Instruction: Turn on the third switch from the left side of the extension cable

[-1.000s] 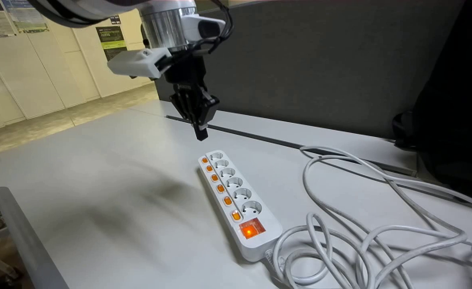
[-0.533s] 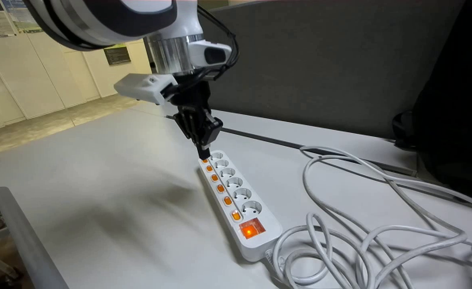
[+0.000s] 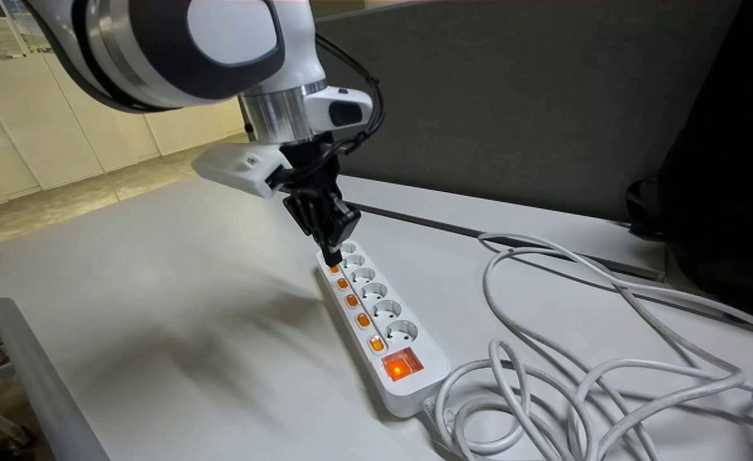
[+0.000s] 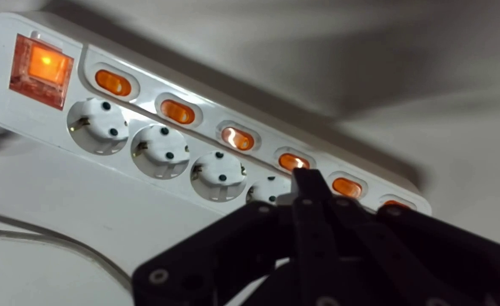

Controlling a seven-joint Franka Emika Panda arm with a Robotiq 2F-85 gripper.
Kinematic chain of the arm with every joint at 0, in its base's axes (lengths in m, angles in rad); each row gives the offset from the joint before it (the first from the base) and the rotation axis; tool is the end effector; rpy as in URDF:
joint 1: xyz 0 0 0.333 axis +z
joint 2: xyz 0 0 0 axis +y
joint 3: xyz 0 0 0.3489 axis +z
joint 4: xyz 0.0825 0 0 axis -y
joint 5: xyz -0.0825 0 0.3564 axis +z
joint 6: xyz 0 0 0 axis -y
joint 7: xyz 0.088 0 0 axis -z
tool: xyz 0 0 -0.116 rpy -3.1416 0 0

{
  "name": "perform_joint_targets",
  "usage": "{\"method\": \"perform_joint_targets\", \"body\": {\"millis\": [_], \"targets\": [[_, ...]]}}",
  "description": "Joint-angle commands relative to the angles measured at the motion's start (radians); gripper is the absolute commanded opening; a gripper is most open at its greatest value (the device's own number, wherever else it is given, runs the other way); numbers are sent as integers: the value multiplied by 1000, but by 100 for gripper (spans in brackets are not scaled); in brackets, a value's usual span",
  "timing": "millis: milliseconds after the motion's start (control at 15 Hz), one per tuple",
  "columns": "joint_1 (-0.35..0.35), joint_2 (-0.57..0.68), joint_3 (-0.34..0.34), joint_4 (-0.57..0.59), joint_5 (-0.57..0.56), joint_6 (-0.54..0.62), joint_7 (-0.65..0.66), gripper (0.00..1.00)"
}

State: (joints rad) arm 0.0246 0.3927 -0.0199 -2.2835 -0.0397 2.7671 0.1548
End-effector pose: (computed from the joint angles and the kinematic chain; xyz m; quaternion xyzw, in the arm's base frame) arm 0.5415 0.0042 0.2348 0.9973 -0.0559 0.0462 0.0082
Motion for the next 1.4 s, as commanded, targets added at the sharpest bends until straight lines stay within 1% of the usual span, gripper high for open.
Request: {"method": "perform_joint_targets", "body": {"millis": [0,200,667,1333], "targets": [[23,25,-26,2,1,37,19,0],[26,50,-30,11,10,55,23,0],[24,85,-19,29,44,91,14,0],[35,122,-20,53,58,87,15,0]]}}
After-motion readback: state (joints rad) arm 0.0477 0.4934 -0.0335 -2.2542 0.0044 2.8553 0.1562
